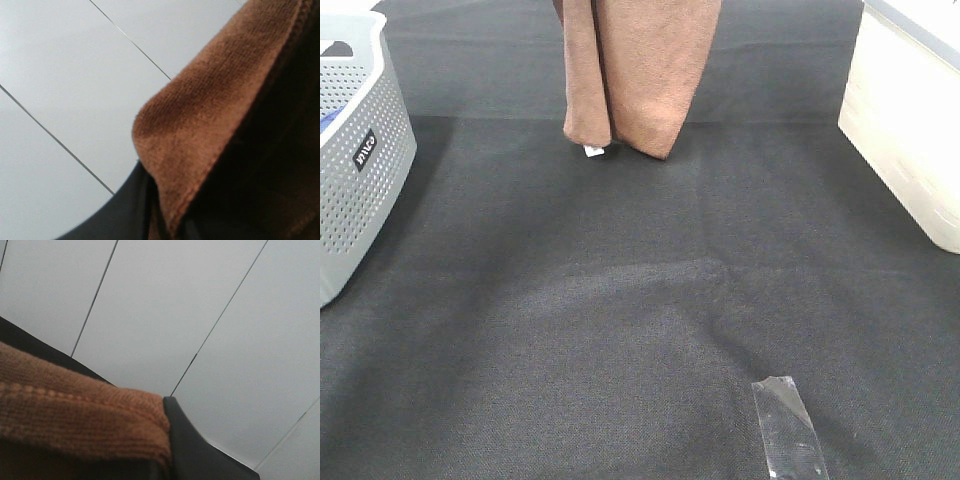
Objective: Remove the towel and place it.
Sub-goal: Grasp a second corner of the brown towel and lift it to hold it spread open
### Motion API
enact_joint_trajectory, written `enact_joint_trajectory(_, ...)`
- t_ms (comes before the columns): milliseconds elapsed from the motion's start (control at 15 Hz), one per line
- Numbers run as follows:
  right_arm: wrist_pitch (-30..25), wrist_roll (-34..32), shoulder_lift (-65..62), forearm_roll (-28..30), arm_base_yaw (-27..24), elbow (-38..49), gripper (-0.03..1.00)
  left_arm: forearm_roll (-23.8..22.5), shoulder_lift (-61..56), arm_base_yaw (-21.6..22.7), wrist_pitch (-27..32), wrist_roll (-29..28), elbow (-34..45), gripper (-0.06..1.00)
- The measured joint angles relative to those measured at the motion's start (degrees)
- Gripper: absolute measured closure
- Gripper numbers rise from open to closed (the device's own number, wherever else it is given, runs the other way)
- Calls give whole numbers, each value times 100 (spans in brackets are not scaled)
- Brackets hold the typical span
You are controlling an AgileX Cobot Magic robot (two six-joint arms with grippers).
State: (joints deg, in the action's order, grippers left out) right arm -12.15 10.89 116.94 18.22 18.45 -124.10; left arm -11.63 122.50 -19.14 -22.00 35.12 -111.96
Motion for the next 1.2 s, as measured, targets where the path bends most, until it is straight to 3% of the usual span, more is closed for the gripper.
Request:
enact_joint_trajectory(200,0,0,0,0,0,0,97,6,0,0,0,-160,0,72)
enact_joint_trajectory(467,0,0,0,0,0,0,97,6,0,0,69,-138,0,70)
enact_joint_trajectory(733,0,0,0,0,-6,0,97,-143,0,0,361,97,0,92)
enact_joint_trajectory(1000,40,0,0,-6,-92,0,97,-166,-11,0,424,573,0,94)
enact_joint_trajectory(1200,544,0,0,-40,-103,0,97,-189,23,29,155,665,-189,94)
